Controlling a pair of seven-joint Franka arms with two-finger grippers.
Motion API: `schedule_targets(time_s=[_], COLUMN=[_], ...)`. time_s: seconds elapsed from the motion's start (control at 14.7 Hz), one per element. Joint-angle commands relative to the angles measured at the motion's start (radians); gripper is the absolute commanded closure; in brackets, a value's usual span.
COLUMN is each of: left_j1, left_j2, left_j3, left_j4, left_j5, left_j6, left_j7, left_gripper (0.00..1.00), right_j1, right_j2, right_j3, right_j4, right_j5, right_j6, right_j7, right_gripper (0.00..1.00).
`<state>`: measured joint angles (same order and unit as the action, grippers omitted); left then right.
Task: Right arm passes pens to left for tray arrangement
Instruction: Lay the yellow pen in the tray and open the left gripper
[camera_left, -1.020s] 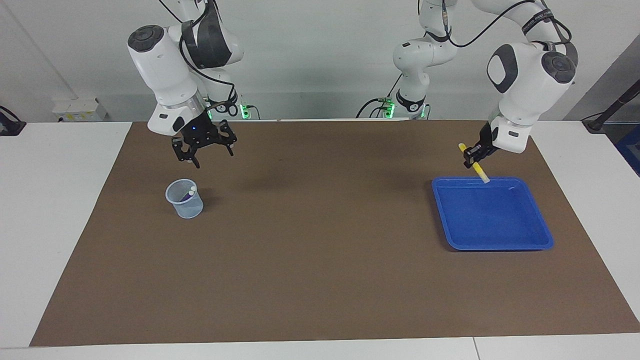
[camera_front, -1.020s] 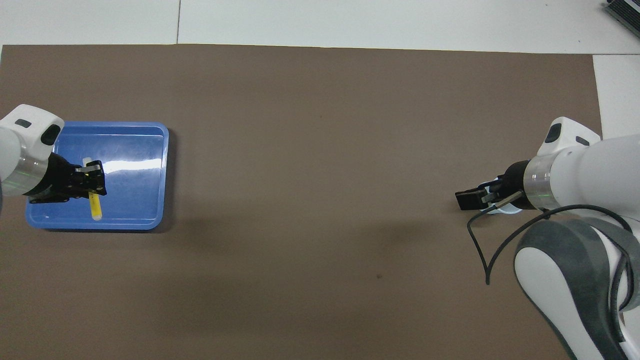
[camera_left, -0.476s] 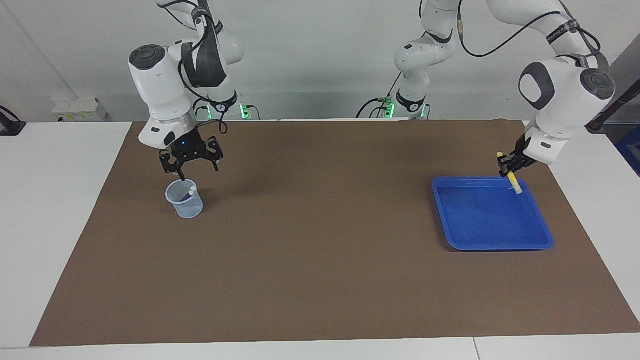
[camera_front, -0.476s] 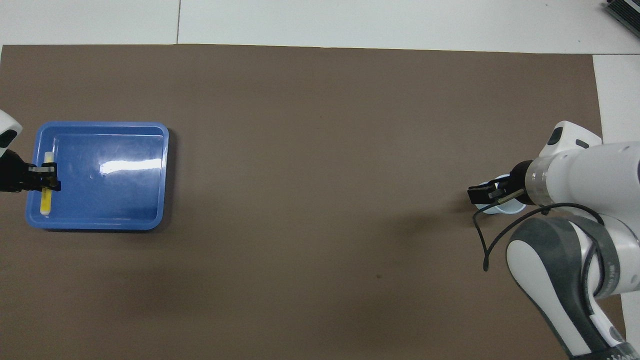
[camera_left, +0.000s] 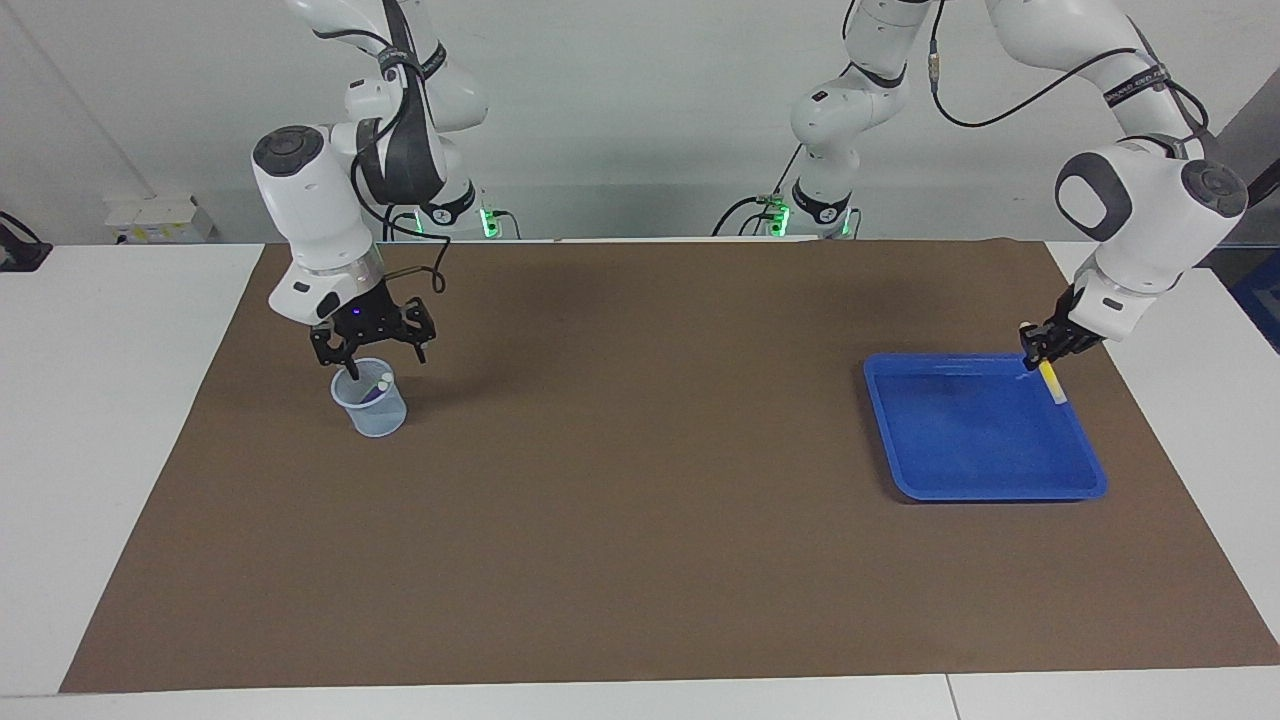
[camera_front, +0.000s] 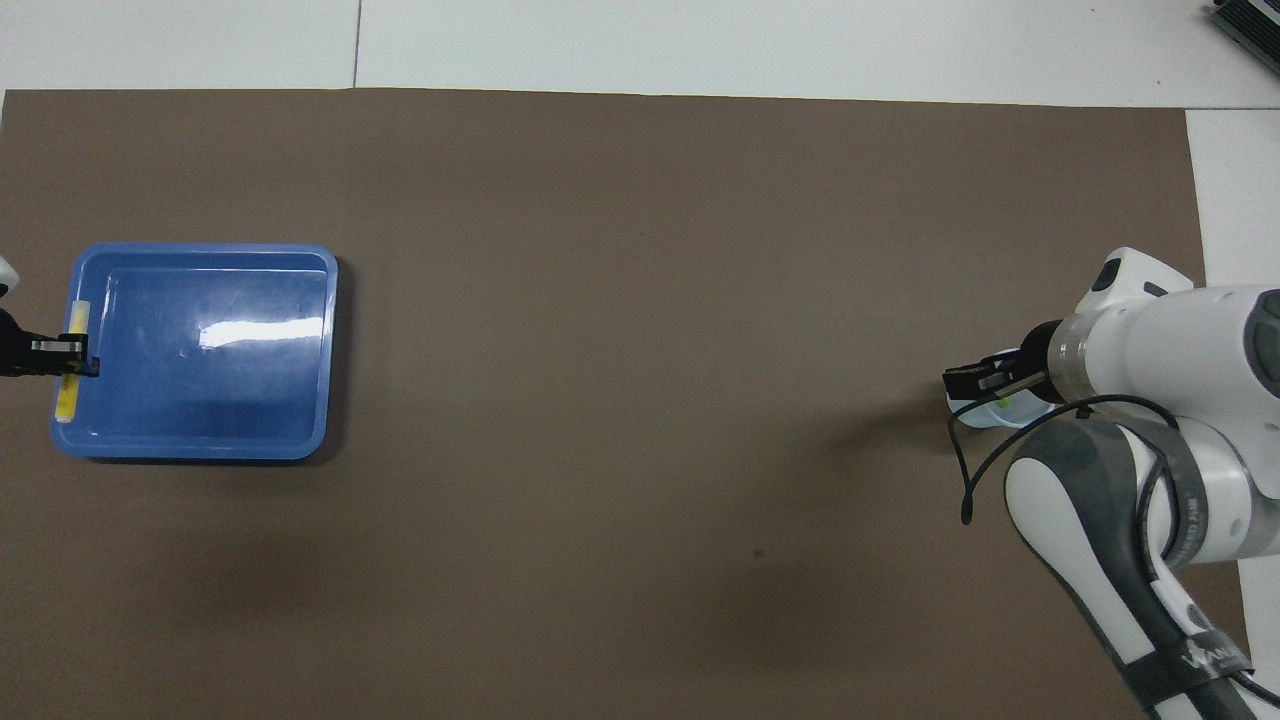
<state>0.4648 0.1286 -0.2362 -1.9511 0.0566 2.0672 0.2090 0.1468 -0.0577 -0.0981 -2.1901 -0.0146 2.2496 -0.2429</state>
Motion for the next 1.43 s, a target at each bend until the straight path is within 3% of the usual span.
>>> schedule_targets(time_s=[0.0, 0.27, 0.61, 0.88, 1.09, 1.36], left_j1=[-0.003, -0.009, -0.002, 0.008, 0.008, 0.031], left_j2=[0.077, 0.172, 0.207, 0.212, 0.209, 0.206], left_j3=[-0.006, -0.005, -0.005, -0.005, -0.005, -0.005], left_j4=[-0.003, 0.038, 0.051, 0.029, 0.008, -0.041], left_j5=[0.015, 0.017, 0.055, 0.086, 0.085, 0.086], left_j6=[0.079, 0.139, 0.174, 0.195, 0.228, 0.297], left_j7=[0.021, 0.020, 0.024, 0.030, 0.027, 0.030], left_gripper=[1.00, 1.00, 1.00, 1.00, 1.00, 1.00], right_j1=[-0.027, -0.050, -0.058, -0.053, -0.052, -0.055], right_j2=[0.010, 0.002, -0.002, 0.001, 0.007, 0.007], right_j3=[0.008, 0.008, 0.008, 0.008, 0.008, 0.009], right_j4=[-0.023, -0.040, -0.063, -0.076, -0.074, -0.076], right_j5=[-0.045, -0.059, -0.059, -0.061, -0.061, -0.061], right_j6=[0.038, 0.036, 0.039, 0.053, 0.053, 0.050], right_j7=[-0.013, -0.006, -0.003, 0.030, 0.030, 0.030], right_gripper=[0.08, 0.10, 0.11, 0.20, 0.33, 0.63])
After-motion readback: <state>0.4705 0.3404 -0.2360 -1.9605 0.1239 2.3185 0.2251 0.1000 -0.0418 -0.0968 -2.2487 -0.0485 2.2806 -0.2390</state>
